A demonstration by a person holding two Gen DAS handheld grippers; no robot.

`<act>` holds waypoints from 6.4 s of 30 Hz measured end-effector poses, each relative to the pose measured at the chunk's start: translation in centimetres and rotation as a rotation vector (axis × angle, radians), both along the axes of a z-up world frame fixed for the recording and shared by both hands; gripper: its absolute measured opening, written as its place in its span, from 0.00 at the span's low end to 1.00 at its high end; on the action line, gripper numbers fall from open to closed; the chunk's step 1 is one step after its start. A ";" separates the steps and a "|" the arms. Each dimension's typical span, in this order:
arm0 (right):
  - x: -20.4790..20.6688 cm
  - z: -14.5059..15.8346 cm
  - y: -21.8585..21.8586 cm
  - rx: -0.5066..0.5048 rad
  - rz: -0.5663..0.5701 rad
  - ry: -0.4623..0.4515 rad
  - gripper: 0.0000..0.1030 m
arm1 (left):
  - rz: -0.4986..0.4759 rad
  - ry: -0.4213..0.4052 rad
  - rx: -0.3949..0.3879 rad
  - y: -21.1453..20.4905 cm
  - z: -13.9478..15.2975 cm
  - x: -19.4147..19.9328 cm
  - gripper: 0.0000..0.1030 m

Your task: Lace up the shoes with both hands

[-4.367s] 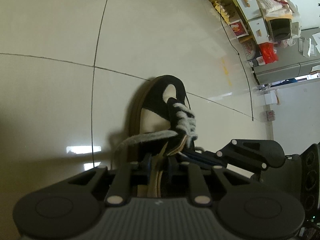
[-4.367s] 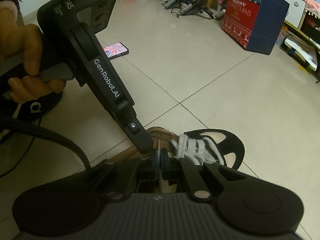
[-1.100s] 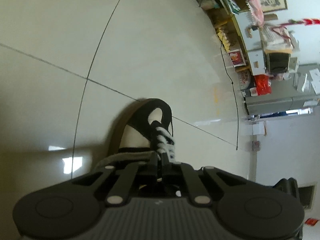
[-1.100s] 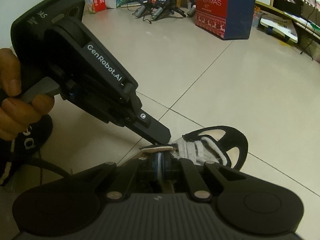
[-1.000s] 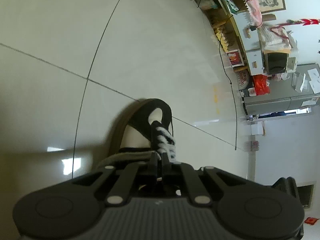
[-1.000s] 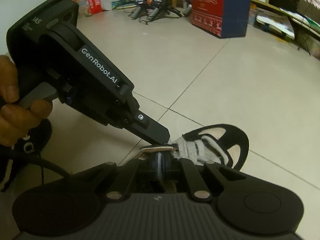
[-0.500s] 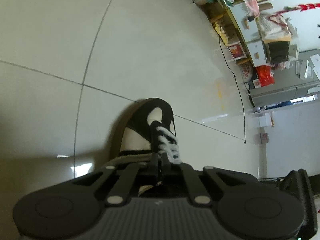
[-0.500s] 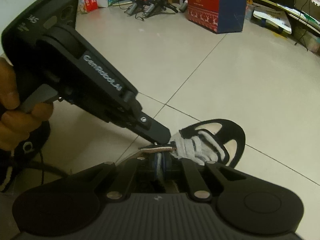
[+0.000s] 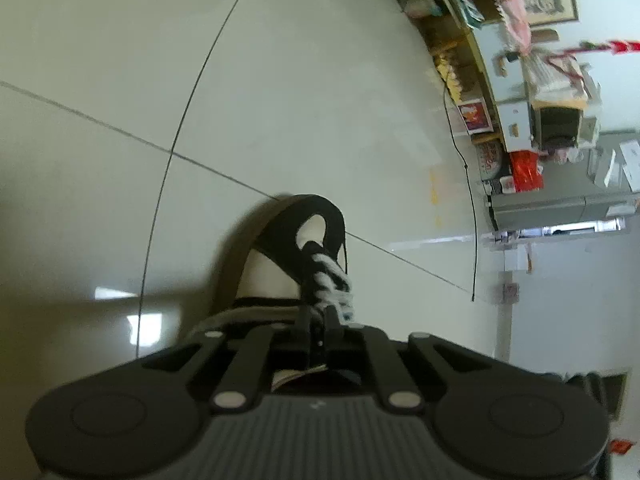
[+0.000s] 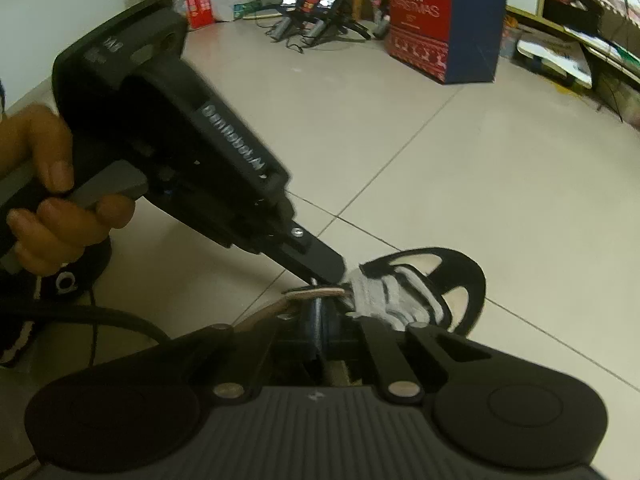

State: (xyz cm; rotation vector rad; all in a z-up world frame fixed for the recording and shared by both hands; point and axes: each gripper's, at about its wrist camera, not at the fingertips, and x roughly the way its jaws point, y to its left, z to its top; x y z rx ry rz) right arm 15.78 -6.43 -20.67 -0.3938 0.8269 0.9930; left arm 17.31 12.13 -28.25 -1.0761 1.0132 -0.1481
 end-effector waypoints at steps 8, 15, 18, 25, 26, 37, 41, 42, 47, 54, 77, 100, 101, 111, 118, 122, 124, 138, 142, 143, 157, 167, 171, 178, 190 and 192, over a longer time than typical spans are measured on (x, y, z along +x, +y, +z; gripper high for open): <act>-0.3 0.0 0.6 0.010 -0.033 -0.025 0.03 | 0.009 -0.010 0.025 -0.2 0.0 -0.7 0.22; 0.4 -0.1 0.2 0.016 -0.053 0.017 0.07 | 0.007 -0.009 0.105 -0.5 1.2 0.0 0.02; 0.1 0.2 0.1 0.013 -0.066 -0.004 0.14 | -0.009 -0.027 0.140 -0.3 1.8 -0.3 0.02; 0.2 0.1 0.0 0.025 -0.096 -0.013 0.19 | -0.081 -0.053 0.242 -0.8 2.4 1.2 0.03; 0.3 0.0 0.0 0.022 -0.093 -0.010 0.19 | -0.083 -0.053 0.255 -0.8 2.6 1.3 0.03; -0.8 -0.1 0.1 -0.048 -0.062 -0.095 0.23 | -0.125 -0.007 0.471 0.6 2.2 0.7 0.00; -0.4 0.1 -0.1 -0.053 -0.038 -0.088 0.23 | -0.035 0.013 0.234 3.4 1.2 0.7 0.00; -0.4 0.2 -0.2 -0.054 -0.039 -0.084 0.23 | -0.013 0.006 0.163 3.8 1.2 0.4 0.03; -0.6 0.8 -0.5 -0.024 -0.082 -0.072 0.23 | -0.001 0.003 0.065 3.8 0.3 0.3 0.36; -0.2 -0.2 0.2 -0.022 -0.049 -0.019 0.13 | 0.042 0.033 -0.046 2.9 0.2 1.6 0.36; -1.2 0.9 -0.7 0.035 -0.119 -0.052 0.25 | -0.087 -0.055 0.279 -1.3 2.3 3.2 0.03; -0.1 0.9 1.3 0.000 -0.069 -0.065 0.28 | -0.155 -0.152 0.550 -2.0 5.0 3.0 0.02; -0.1 0.9 1.3 0.000 -0.070 -0.063 0.28 | -0.142 -0.153 0.553 -1.7 5.1 2.8 0.02; -0.3 1.2 0.2 0.016 -0.117 -0.021 0.28 | -0.171 -0.142 0.412 1.2 4.9 2.2 0.04; -0.5 1.8 -2.7 -0.002 -0.200 0.020 0.28 | -0.222 -0.172 0.331 1.0 5.3 3.4 0.34; -1.1 2.1 -4.1 -0.012 -0.226 0.041 0.28 | -0.408 -0.274 0.473 -0.4 7.7 4.3 0.50; -1.5 2.1 -4.5 -0.017 -0.233 0.043 0.28 | -0.503 -0.333 0.602 -1.2 9.4 4.2 0.55; -1.5 -0.1 -3.9 -0.024 -0.236 0.189 0.28 | -1.036 -0.524 0.953 -8.4 7.4 1.5 0.48; -1.9 -0.6 -3.8 -0.043 -0.231 0.204 0.28 | -1.007 -0.538 0.973 -8.3 8.0 0.0 0.46; -2.0 -0.8 -3.8 -0.042 -0.231 0.208 0.28 | -0.988 -0.545 0.954 -7.8 8.0 -0.3 0.46; -0.4 3.5 -4.4 -0.007 -0.239 0.071 0.05 | -0.983 -0.551 0.951 -9.8 9.1 -1.4 0.46; 4.0 3.0 -1.1 0.016 -0.246 -0.035 0.05 | -1.138 -0.547 0.952 -9.8 6.9 -1.8 0.45; 5.5 1.8 -0.7 0.027 -0.264 0.031 0.08 | -1.178 -0.545 0.931 -10.4 6.2 -2.1 0.42; 4.7 2.2 -2.5 0.074 -0.333 0.097 0.30 | -1.193 -0.524 0.925 -8.6 7.1 -3.6 0.34; 3.7 2.8 -4.7 0.083 -0.421 0.178 0.31 | -1.206 -0.552 0.970 -10.5 6.2 -3.9 0.27; 2.8 3.2 -4.7 0.066 -0.404 0.177 0.31 | -1.176 -0.543 0.973 -10.3 6.3 -4.5 0.15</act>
